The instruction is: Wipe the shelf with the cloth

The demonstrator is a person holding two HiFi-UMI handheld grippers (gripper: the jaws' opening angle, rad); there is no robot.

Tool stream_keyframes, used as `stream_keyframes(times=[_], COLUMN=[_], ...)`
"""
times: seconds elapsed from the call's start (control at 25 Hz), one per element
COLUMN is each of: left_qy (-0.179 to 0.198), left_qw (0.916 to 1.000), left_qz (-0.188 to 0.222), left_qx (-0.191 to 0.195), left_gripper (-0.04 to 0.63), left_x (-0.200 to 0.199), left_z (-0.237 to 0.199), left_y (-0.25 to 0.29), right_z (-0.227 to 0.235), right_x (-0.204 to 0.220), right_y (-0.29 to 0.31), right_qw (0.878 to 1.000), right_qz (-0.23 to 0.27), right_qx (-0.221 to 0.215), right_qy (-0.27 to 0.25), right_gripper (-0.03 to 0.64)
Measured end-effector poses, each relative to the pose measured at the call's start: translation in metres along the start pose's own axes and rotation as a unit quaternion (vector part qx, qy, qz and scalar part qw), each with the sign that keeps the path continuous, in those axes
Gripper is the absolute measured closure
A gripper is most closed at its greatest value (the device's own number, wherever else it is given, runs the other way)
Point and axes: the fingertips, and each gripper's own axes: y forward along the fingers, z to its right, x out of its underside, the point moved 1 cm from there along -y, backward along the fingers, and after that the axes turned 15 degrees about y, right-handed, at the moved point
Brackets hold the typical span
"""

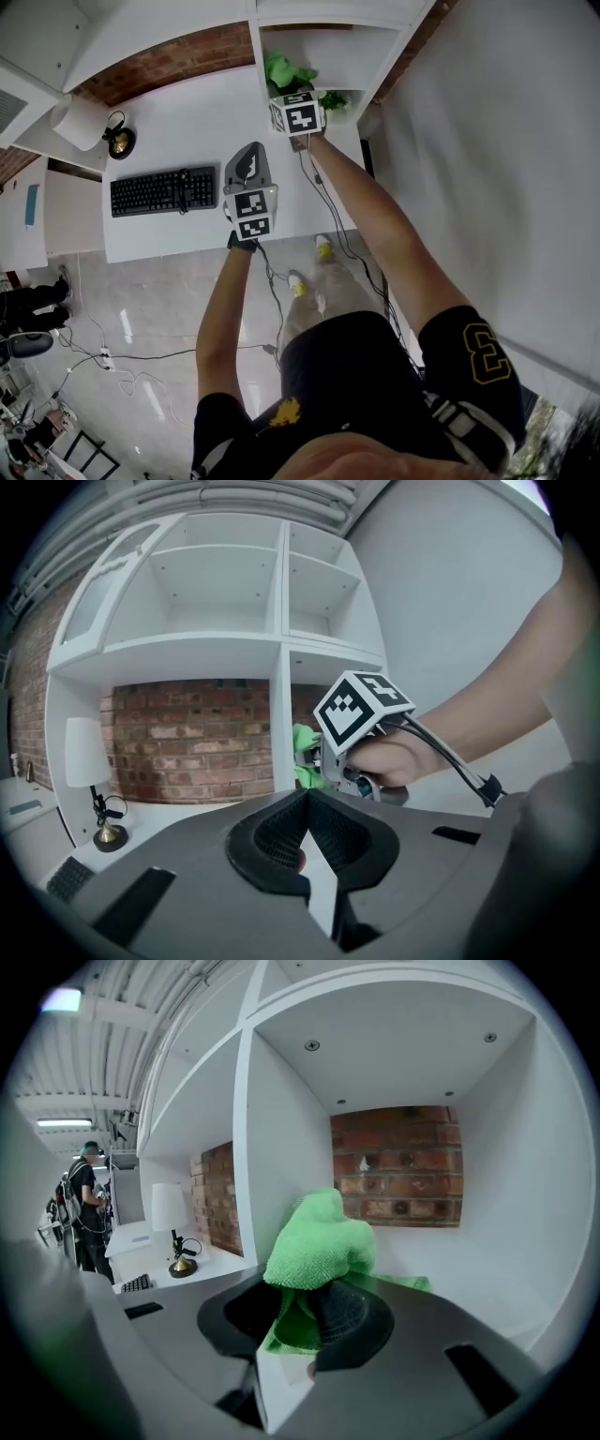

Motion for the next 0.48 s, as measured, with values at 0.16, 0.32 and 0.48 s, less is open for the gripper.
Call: stream_keyframes(times=[0.16, 0.32, 0.48], left_qy=[-0.011, -0.007, -0.009], left_qw=[0.9999, 1.0, 0.9999], left_qz=[0.003, 0.002, -0.005], left_qx=[-0.001, 0.001, -0.001], left_gripper=[0.577, 0.577, 0.577], left_x=[-0.004, -0.003, 0.002], left_z=[0.003, 0.006, 0.006], left_y=[0.0, 0.004, 0.009], right_z=[0.001, 0.003, 0.005], right_x=[0.002, 0.002, 0.002], right_y=[0.0, 0.0, -0.001], right_qw=[1.0, 1.0, 1.0], right_qz=[0.004, 0.011, -0.004], right_qx=[0.015, 0.019, 0.011], right_qy=[-0.008, -0.013, -0.007], right_gripper=[0.529, 0.529, 0.529])
